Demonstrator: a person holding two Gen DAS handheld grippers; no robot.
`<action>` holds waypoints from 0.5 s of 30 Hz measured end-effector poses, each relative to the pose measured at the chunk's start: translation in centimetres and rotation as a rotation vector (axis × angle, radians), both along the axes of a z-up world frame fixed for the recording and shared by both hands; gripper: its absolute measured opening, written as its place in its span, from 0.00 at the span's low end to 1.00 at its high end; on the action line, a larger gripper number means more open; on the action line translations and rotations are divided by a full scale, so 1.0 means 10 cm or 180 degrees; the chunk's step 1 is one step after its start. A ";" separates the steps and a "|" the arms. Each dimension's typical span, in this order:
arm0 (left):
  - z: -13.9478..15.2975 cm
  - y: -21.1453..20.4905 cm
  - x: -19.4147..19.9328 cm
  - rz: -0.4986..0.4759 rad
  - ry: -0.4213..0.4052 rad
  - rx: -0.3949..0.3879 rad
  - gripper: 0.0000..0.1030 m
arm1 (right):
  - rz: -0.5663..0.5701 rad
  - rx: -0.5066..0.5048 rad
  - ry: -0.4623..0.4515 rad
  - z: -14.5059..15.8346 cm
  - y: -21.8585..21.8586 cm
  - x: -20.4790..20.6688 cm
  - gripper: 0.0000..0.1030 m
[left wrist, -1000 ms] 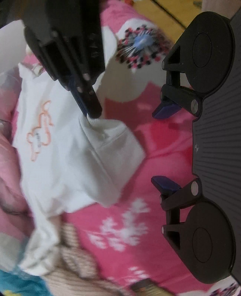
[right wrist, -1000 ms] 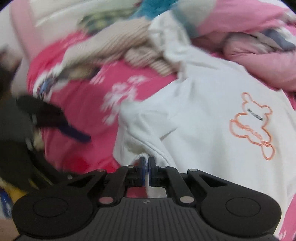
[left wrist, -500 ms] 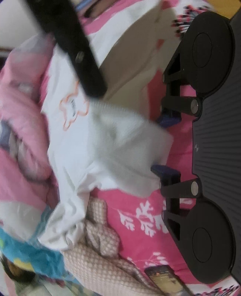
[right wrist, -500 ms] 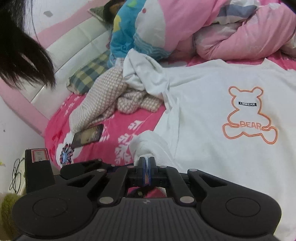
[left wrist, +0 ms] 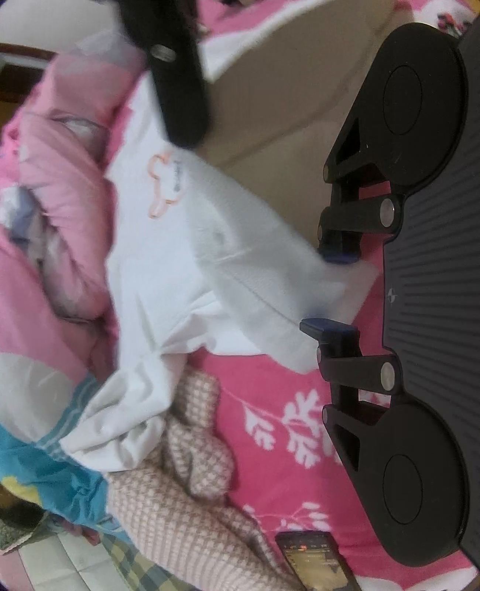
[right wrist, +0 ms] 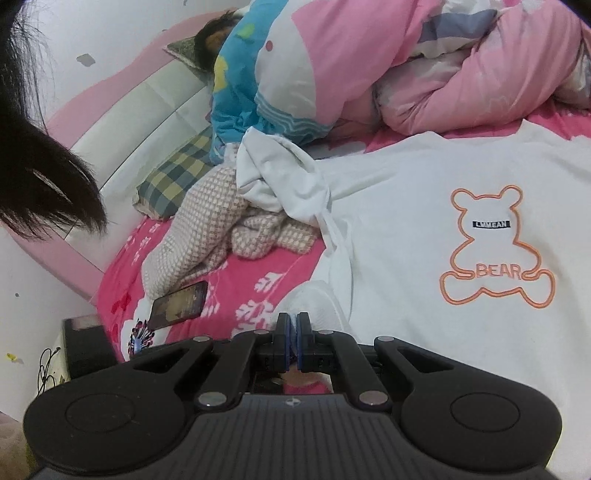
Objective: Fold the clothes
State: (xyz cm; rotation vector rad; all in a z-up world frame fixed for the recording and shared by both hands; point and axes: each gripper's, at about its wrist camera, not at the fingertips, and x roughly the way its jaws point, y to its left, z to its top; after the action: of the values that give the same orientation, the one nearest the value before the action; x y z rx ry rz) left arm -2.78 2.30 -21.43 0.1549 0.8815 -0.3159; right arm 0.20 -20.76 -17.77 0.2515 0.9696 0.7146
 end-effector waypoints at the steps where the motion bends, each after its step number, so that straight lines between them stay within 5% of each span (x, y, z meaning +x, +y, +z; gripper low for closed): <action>1: -0.04 -0.02 0.00 0.0021 0.0036 0.0035 0.28 | -0.0010 0.0002 -0.0009 0.00 -0.01 0.01 0.03; 5: -0.05 0.07 -0.05 0.0146 0.0240 -0.0036 0.00 | -0.0041 -0.0026 -0.0041 -0.01 -0.05 0.03 0.03; 7: 0.02 0.16 -0.12 0.0190 0.0355 -0.0138 0.00 | 0.0011 -0.0053 -0.0074 0.01 -0.06 0.01 0.03; 15: 0.58 0.72 -0.70 0.0420 0.1198 -0.1338 0.00 | 0.0602 -0.0088 -0.0199 0.26 0.06 -0.33 0.03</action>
State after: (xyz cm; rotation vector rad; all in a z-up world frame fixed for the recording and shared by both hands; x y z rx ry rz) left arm -9.80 9.54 -15.61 -0.3620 1.1696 -0.4069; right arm -3.11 -20.21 -15.14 0.1131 0.9509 0.8762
